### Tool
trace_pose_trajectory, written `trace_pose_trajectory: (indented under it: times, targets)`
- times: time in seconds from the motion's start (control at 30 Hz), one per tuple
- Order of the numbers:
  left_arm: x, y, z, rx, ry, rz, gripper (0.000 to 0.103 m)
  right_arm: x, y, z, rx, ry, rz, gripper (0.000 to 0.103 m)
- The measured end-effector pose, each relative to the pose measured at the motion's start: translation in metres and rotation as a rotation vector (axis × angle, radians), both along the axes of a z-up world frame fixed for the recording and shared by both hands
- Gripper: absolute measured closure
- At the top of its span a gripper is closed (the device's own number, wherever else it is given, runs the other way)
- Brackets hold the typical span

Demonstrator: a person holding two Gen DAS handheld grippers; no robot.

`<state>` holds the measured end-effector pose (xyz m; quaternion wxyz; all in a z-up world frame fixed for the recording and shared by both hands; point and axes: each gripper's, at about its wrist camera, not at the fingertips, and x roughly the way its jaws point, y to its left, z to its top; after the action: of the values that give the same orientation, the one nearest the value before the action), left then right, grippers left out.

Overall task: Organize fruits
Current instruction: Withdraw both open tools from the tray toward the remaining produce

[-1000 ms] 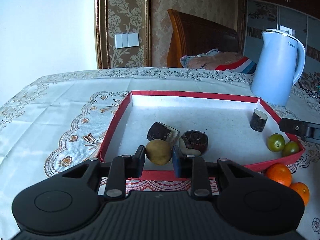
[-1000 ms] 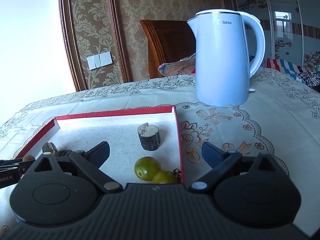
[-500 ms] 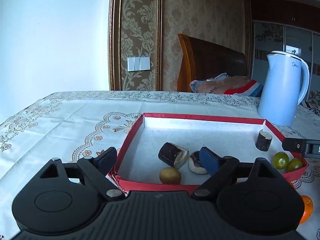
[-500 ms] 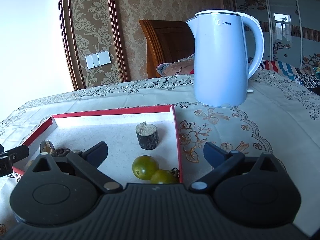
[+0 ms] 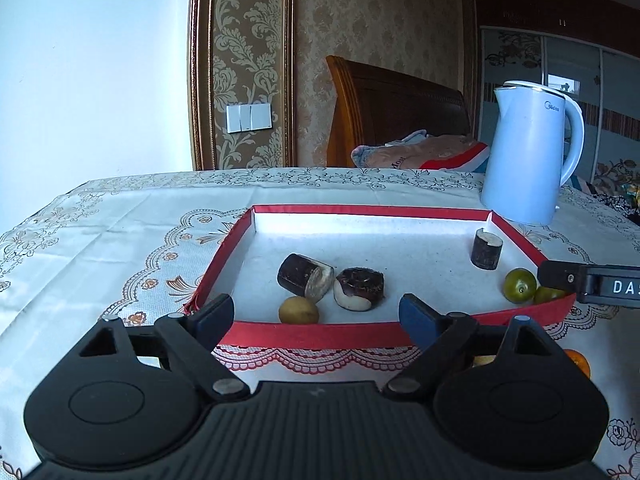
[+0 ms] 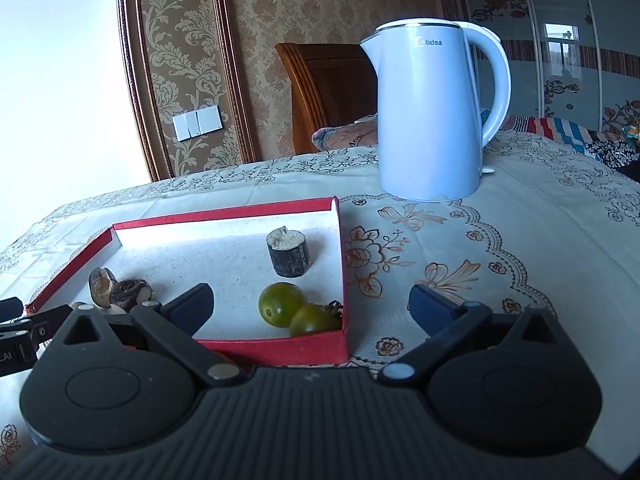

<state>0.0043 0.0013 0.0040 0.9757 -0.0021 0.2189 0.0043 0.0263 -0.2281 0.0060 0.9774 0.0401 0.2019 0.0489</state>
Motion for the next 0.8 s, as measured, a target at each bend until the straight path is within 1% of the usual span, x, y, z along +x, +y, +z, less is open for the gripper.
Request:
trace_pose_trajectory:
  times: [0.1, 0.27, 0.43, 0.63, 0.8]
  targets:
    - [-0.006, -0.001, -0.001, -0.022, 0.007, -0.032, 0.013, -0.008, 0.002, -0.001, -0.013, -0.003, 0.017, 0.0]
    - [-0.012, -0.006, -0.004, -0.021, 0.021, -0.075, 0.013, -0.031, -0.006, -0.004, 0.02, 0.03, 0.067, 0.0]
    - [-0.013, -0.012, -0.007, 0.003, 0.035, -0.109, 0.013, -0.056, -0.004, -0.014, -0.055, 0.036, 0.101, 0.0]
    - [-0.011, -0.014, -0.009, 0.006, 0.06, -0.115, 0.013, -0.058, -0.004, -0.016, -0.068, 0.066, 0.138, 0.0]
    - [-0.009, -0.01, -0.01, -0.014, 0.079, -0.116, 0.013, -0.061, 0.0, -0.016, -0.088, 0.052, 0.161, 0.0]
